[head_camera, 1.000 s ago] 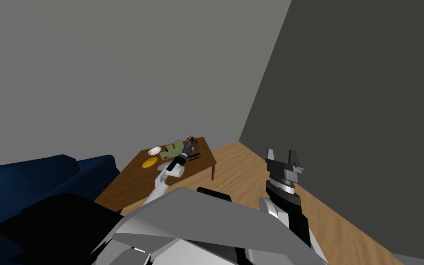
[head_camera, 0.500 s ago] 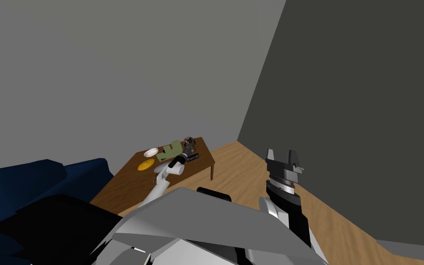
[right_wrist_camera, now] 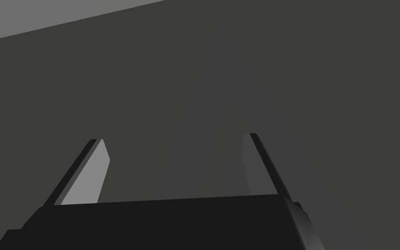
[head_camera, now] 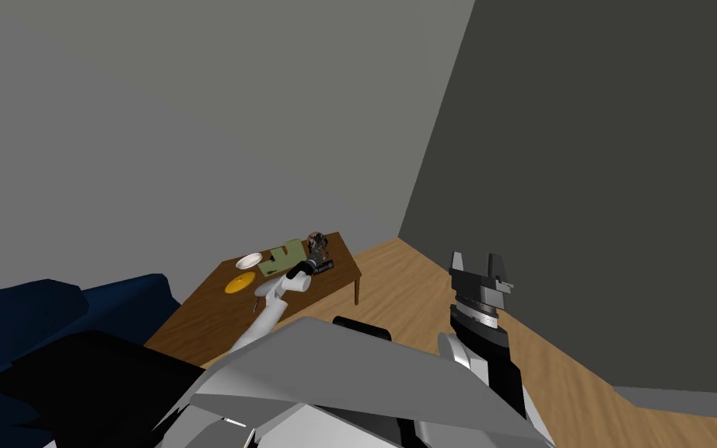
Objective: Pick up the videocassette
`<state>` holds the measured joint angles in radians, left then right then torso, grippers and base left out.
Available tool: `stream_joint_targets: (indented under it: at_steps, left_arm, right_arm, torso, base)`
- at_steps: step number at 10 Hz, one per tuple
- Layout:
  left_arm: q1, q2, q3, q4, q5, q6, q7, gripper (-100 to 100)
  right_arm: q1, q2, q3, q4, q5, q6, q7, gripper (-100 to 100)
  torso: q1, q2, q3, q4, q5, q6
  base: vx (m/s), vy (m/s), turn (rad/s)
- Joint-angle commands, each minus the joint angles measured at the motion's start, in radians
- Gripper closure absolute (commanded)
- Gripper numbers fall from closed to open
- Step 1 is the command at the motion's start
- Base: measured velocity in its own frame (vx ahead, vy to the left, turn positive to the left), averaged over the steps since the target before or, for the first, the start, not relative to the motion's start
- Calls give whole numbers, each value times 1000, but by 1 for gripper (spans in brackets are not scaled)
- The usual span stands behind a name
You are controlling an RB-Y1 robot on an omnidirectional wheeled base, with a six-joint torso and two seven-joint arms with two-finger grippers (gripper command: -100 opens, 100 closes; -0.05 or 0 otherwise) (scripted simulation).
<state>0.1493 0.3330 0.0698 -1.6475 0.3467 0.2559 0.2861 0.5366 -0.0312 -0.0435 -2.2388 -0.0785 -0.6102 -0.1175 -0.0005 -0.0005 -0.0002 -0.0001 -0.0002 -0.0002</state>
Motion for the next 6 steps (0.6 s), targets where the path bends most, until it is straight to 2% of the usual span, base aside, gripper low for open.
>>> stream_joint_targets:
  at_steps: [1,2,3,4,6]
  left_arm:
    - [-13,11,0,36,12,37,5,-100]
    - [-41,26,9,61,28,81,14,-100]
    - [-41,26,9,87,28,98,14,-100]
    - [-70,41,18,130,44,126,22,-100]
    - [-70,41,18,141,44,159,22,-100]
  right_arm:
    - [0,0,0,0,0,0,0,0]
    - [0,0,0,0,0,0,0,0]
    - [0,0,0,0,0,0,0,0]
    - [0,0,0,0,0,0,0,0]
    - [0,0,0,0,0,0,0,0]
  torso:
    - [0,0,0,0,0,0]
    - [0,0,0,0,0,0]
    - [0,0,0,0,0,0]
    - [1,0,0,0,0,-1]
    - [0,-1,0,0,0,0]
  base:
    - [7,-4,-68]
    - [9,-7,-123]
    - [10,-2,-53]
    - [13,-5,-87]
    - [9,-1,-32]
